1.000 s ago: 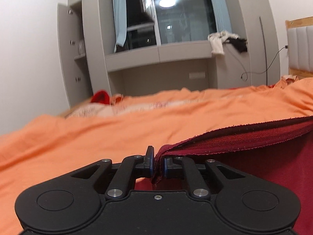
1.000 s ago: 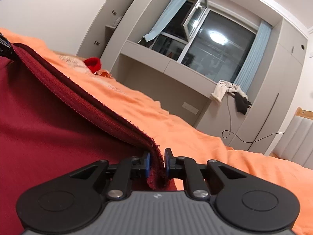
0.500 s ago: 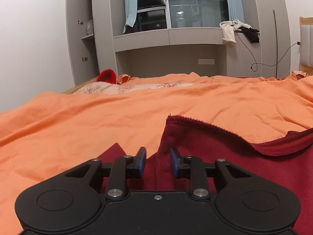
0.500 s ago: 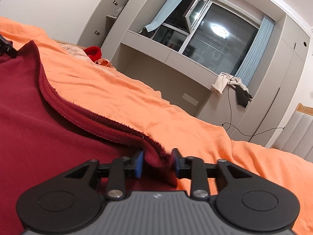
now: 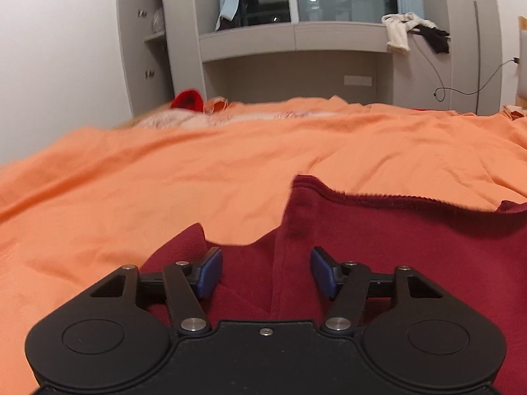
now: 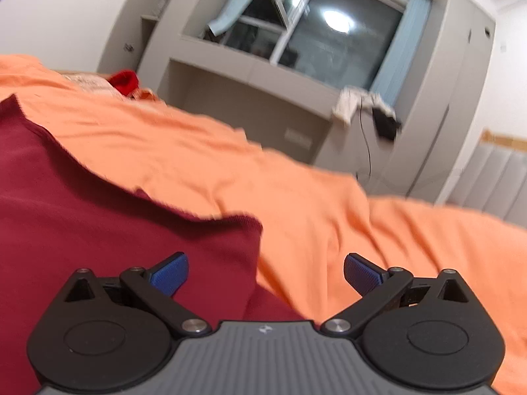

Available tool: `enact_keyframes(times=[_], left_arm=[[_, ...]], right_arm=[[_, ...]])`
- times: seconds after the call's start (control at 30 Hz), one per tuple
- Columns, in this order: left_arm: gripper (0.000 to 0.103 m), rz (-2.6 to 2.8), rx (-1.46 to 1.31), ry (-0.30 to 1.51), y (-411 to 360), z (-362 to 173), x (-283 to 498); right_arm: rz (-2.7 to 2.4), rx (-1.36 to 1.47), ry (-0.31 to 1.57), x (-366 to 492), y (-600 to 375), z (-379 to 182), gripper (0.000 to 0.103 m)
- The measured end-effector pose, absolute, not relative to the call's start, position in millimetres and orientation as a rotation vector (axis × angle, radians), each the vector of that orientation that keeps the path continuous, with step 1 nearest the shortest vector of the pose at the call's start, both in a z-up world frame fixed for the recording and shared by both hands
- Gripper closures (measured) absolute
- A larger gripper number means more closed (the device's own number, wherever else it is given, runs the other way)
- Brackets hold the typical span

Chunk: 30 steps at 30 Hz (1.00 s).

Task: Fold small clothes
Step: 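Lower the hem onto the shirt body and open both tools, then withdraw both tools from the folded shirt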

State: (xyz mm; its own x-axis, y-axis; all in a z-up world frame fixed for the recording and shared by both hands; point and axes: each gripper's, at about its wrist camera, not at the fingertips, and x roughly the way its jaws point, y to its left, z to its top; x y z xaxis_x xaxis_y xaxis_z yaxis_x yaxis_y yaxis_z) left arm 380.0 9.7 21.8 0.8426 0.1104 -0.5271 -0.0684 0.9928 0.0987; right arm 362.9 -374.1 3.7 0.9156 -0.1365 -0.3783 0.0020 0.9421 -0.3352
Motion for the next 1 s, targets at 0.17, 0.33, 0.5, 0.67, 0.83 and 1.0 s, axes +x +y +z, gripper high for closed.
enact_keyframes(times=[0.17, 0.33, 0.5, 0.67, 0.83, 1.0], left_arm=[[0.036, 0.094, 0.041, 0.575, 16.2, 20.1, 380.1], [0.035, 0.097, 0.044, 0.576, 15.1, 18.9, 379.4], [0.031, 0.094, 0.036, 0.571, 17.0, 21.6, 380.7], [0.027, 0.089, -0.018, 0.553, 21.6, 28.4, 375.8], [0.017, 0.117, -0.127, 0.511, 32.2, 38.5, 366.3], [0.012, 0.125, -0.207, 0.473, 40.3, 47.9, 352.6]], right_arm=[[-0.053, -0.214, 0.475, 366.2, -393.0, -0.1, 0.0], [-0.041, -0.176, 0.487, 363.4, -399.0, -0.3, 0.0], [-0.036, -0.17, 0.494, 364.3, -399.6, 2.0, 0.0], [-0.054, -0.095, 0.409, 349.0, -412.0, 13.8, 0.0], [-0.08, -0.009, 0.369, 335.0, -428.2, 26.4, 0.0], [-0.078, 0.021, 0.34, 316.3, -433.5, 36.8, 0.0]])
